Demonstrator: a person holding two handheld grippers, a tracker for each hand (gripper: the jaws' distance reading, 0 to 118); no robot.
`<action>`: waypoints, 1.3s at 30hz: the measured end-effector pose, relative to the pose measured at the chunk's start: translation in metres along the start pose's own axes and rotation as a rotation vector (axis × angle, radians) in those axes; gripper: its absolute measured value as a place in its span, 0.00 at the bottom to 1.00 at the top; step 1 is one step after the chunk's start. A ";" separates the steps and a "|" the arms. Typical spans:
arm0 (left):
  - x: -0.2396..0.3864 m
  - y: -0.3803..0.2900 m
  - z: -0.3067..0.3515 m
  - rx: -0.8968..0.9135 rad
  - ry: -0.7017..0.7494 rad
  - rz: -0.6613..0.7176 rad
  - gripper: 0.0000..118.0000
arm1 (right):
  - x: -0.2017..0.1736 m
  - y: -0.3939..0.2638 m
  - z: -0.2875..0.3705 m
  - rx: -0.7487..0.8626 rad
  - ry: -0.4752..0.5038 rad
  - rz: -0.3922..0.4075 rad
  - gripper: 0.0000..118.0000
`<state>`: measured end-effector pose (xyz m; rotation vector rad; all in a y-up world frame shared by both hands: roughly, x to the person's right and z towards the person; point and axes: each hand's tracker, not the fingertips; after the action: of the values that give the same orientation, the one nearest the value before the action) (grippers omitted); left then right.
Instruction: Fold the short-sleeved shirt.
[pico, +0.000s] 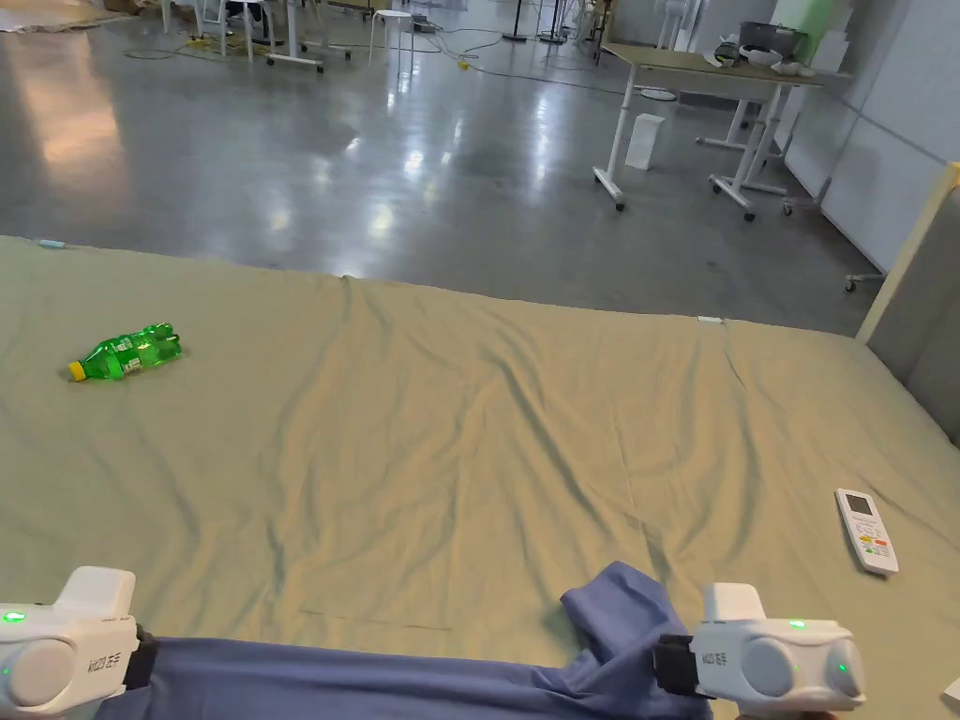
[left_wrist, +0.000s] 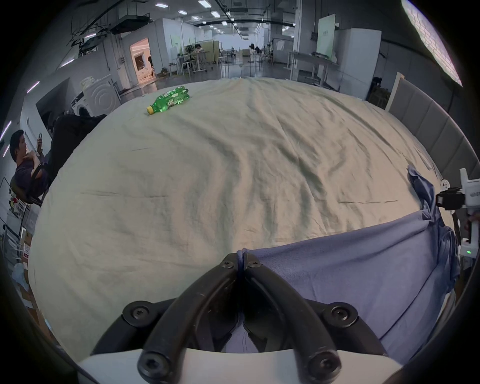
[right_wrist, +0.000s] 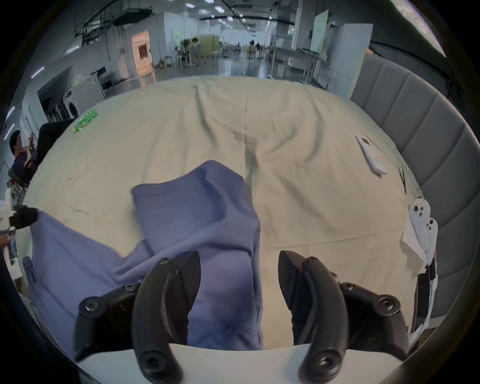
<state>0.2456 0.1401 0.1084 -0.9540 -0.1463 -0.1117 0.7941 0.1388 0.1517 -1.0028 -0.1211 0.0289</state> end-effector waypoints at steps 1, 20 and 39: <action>0.000 -0.002 0.002 0.009 0.001 0.004 0.03 | 0.000 0.004 -0.006 -0.012 -0.004 -0.005 0.56; 0.001 -0.012 0.024 0.049 0.000 0.042 0.03 | 0.000 0.016 -0.015 -0.025 0.060 -0.101 0.01; -0.016 -0.069 0.150 0.214 -0.063 0.107 0.03 | 0.020 -0.069 0.166 0.167 0.132 -0.069 0.01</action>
<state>0.2076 0.2234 0.2467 -0.7508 -0.1616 0.0328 0.7928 0.2425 0.3003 -0.8301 -0.0313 -0.0887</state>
